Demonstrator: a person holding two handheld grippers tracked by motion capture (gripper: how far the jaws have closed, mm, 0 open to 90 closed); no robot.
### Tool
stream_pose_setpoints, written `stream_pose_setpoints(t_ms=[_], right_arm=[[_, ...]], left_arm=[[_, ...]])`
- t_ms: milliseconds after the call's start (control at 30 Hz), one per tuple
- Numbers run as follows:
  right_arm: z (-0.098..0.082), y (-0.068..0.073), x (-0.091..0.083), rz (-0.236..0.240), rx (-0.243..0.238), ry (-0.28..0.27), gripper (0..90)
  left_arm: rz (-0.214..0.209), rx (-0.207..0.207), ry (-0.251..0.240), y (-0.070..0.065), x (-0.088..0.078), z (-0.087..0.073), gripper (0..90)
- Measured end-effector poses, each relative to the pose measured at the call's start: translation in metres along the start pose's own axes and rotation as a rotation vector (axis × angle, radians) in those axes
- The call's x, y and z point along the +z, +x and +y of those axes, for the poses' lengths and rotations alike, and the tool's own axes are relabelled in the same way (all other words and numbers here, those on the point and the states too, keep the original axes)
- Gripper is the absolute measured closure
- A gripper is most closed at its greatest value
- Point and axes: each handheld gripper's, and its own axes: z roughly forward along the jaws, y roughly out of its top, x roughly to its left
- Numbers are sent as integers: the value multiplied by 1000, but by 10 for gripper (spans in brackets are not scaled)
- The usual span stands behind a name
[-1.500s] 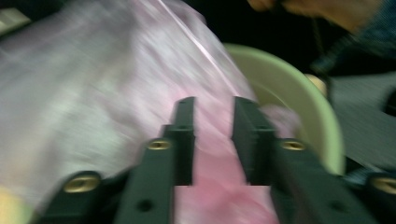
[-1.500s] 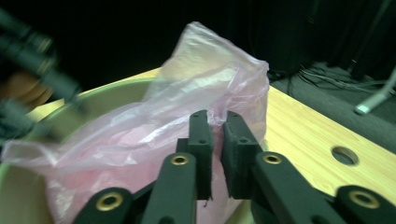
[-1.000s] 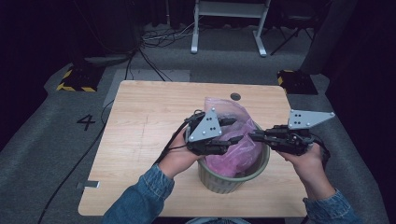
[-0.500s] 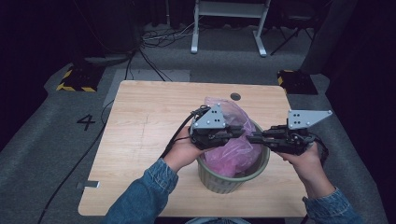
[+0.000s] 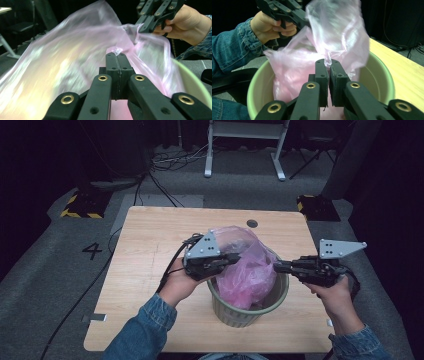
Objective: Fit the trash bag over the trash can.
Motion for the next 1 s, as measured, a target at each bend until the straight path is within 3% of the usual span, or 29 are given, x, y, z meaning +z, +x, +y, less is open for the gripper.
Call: stream_pose_setpoints(t_ms=[100,433,767,1000], right_arm=[[-9,-4,-10,-4,26,-15,883],[-27,-6,-32,-45,32,-24,893],[-59,-6,-56,-76,73,-16,893],[-79,0,-67,-88,85,-11,893]], left_arm=[[5,-25,-17,3,-11,-8,900],[32,-87,-44,14,-41,-35,900],[69,-130,-26,14,-73,-73,900],[69,-161,-10,12,-86,-94,900]])
